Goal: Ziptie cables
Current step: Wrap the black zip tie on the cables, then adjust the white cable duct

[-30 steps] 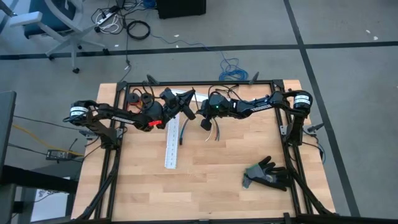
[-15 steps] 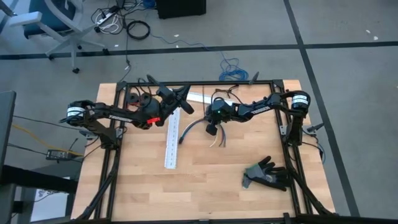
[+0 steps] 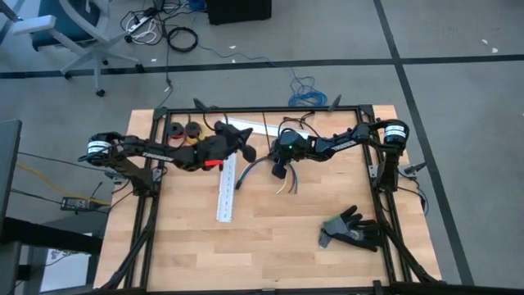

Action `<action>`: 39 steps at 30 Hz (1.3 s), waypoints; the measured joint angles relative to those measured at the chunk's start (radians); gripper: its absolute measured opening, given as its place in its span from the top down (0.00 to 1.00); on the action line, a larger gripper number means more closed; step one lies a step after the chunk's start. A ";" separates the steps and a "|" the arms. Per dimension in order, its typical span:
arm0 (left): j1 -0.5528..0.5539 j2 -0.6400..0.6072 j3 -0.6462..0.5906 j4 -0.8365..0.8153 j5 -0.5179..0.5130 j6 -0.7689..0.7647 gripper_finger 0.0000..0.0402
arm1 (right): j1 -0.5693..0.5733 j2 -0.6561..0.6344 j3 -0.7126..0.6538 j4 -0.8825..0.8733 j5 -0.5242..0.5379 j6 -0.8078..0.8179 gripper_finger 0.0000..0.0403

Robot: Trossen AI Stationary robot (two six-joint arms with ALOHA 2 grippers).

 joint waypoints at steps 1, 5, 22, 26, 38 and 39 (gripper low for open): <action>-0.003 0.000 0.000 -0.025 0.010 -0.001 1.00 | 0.000 0.000 0.000 0.005 -0.003 0.000 0.85; -0.014 0.006 0.000 -0.117 0.107 -0.002 1.00 | -0.013 -0.013 0.000 0.010 -0.007 -0.010 0.76; -0.103 0.142 0.004 -0.167 0.267 0.026 1.00 | -0.076 -0.445 0.003 -0.568 0.222 -0.090 0.67; -0.142 0.142 0.048 -0.183 0.261 0.042 1.00 | -0.077 -0.599 0.002 -0.805 0.276 -0.051 0.69; -0.172 0.142 0.164 -0.463 0.184 -0.028 1.00 | 0.033 -0.913 -0.317 -0.671 0.242 0.218 0.70; -0.172 0.142 0.165 -0.463 0.182 -0.033 0.99 | 0.042 -0.914 -0.348 -0.615 0.229 0.230 0.70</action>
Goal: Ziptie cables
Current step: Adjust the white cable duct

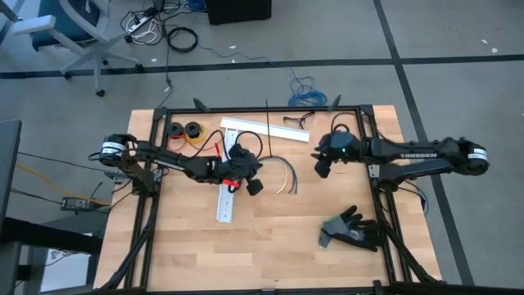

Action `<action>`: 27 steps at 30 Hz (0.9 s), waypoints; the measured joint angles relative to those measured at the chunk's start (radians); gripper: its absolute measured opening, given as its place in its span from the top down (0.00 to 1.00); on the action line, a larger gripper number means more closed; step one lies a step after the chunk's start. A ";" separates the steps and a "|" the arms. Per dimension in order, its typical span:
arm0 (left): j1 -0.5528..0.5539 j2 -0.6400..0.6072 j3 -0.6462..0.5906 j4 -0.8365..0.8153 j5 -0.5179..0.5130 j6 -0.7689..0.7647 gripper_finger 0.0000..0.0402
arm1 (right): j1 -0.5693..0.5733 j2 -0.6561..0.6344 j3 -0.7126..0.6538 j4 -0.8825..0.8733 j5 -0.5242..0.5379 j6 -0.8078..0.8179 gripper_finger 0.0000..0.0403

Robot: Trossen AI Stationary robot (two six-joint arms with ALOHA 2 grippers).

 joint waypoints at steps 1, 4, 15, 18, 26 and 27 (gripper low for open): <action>0.000 0.000 0.000 0.000 -0.001 -0.005 0.99 | 0.010 0.000 -0.030 0.050 -0.016 0.012 0.70; 0.000 0.000 0.000 -0.010 -0.021 -0.018 0.97 | 0.033 0.018 -0.095 0.177 -0.066 0.048 0.70; 0.110 0.000 0.001 -0.288 -0.201 -0.466 0.97 | 0.066 0.081 -0.128 0.366 -0.085 0.052 0.71; 0.143 0.000 0.001 -0.283 -0.154 -0.495 0.97 | 0.066 0.094 -0.129 0.414 -0.085 0.022 0.71; 0.211 0.030 0.001 -0.259 -0.007 -0.517 0.97 | 0.063 0.130 -0.128 0.470 -0.085 -0.021 0.71; 0.217 0.044 0.001 -0.246 0.008 -0.519 0.97 | 0.063 0.136 -0.128 0.473 -0.085 -0.021 0.71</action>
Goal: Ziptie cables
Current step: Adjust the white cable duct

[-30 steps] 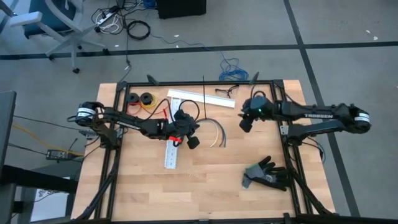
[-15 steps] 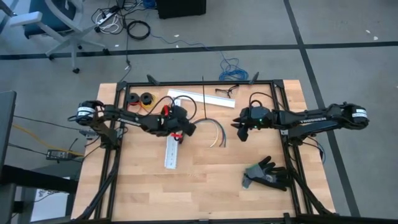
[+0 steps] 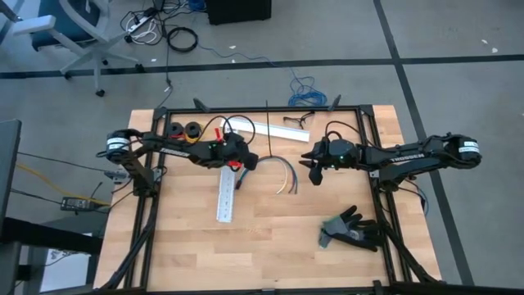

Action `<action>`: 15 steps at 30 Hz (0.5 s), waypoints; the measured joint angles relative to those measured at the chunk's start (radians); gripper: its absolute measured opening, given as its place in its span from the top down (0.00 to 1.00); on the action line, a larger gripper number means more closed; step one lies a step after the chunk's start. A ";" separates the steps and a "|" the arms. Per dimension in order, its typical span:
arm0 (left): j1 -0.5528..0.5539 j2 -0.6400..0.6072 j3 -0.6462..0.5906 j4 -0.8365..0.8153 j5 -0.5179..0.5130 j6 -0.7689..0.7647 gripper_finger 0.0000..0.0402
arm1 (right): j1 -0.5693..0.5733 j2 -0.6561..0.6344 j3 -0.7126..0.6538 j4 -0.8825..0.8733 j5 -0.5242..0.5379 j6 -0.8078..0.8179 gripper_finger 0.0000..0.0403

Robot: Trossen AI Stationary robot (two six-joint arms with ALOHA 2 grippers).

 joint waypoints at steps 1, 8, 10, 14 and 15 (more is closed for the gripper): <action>0.007 0.009 0.000 0.003 0.013 -0.005 0.97 | 0.000 0.004 0.000 0.000 0.000 0.000 0.71; 0.026 0.027 -0.001 0.046 0.060 -0.034 0.97 | 0.000 0.015 0.000 -0.002 0.000 -0.001 0.71; 0.025 0.022 0.012 0.040 0.060 -0.026 0.96 | 0.000 0.015 0.000 -0.002 0.000 -0.003 0.71; 0.033 0.020 0.060 0.012 0.055 0.001 0.96 | 0.000 0.017 0.000 0.001 0.001 -0.010 0.71; 0.038 0.020 0.070 0.006 0.054 0.006 0.96 | 0.000 0.019 0.000 0.001 0.001 -0.011 0.71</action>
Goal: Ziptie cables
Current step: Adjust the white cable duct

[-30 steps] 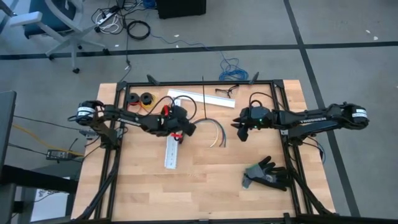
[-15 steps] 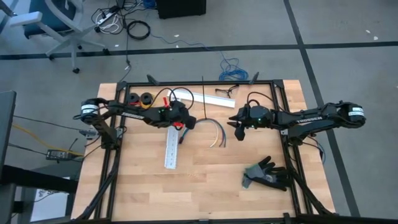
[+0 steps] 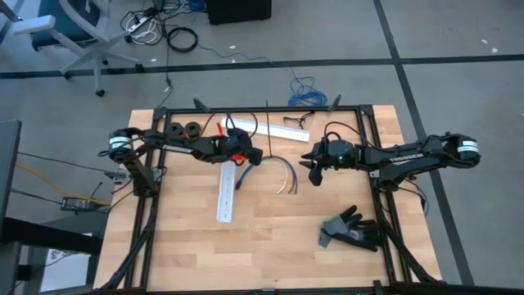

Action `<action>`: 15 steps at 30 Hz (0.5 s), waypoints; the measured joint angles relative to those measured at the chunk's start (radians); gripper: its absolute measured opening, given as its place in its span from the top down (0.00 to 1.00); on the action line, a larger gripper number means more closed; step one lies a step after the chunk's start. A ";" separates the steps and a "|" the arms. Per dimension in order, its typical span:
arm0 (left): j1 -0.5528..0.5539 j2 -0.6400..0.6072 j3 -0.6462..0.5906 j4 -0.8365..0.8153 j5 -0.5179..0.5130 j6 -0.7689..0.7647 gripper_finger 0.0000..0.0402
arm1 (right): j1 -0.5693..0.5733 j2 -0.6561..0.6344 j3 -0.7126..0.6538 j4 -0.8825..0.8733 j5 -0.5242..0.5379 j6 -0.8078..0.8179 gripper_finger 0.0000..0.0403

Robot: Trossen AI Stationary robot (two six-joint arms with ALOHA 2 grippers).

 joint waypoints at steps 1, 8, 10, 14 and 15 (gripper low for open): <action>0.005 0.000 0.011 -0.004 -0.001 0.008 0.96 | 0.000 0.000 0.000 -0.002 0.000 0.000 0.71; 0.059 0.000 0.081 -0.120 -0.010 0.023 0.96 | 0.000 0.000 0.000 -0.001 0.000 0.001 0.72; 0.066 0.000 0.081 -0.111 -0.005 0.011 0.96 | 0.000 0.000 0.000 0.000 0.000 0.001 0.72; 0.066 0.000 0.083 -0.104 0.003 -0.043 0.95 | 0.000 0.000 0.000 -0.001 0.000 -0.004 0.72; 0.066 0.000 0.083 -0.104 0.009 -0.045 0.94 | 0.000 0.000 0.000 -0.001 0.000 -0.007 0.72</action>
